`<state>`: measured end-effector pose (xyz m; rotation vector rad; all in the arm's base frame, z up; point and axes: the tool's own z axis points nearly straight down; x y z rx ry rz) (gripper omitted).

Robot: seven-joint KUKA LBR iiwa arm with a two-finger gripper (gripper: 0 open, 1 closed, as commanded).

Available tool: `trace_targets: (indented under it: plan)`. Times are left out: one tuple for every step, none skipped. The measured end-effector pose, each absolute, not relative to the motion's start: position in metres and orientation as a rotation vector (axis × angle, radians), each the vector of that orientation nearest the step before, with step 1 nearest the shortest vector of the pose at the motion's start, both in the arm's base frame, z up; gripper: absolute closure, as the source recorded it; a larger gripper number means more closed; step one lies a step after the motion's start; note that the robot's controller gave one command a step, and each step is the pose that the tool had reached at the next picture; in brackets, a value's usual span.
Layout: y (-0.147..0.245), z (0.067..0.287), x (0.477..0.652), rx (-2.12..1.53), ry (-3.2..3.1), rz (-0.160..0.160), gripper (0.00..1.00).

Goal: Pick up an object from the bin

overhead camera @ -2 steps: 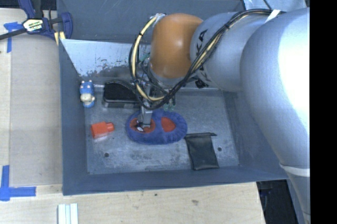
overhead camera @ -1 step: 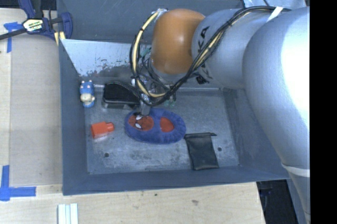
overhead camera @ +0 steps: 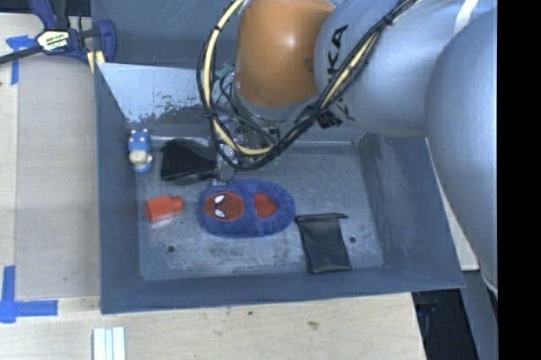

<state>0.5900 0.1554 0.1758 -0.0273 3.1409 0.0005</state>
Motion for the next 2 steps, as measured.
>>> trace_targets:
  plan:
    - [0.186, 0.271, 0.581, -0.064, 3.139, 0.001, 1.0]
    - [0.172, 0.245, 0.583, -0.191, 3.145, -0.006, 1.0]
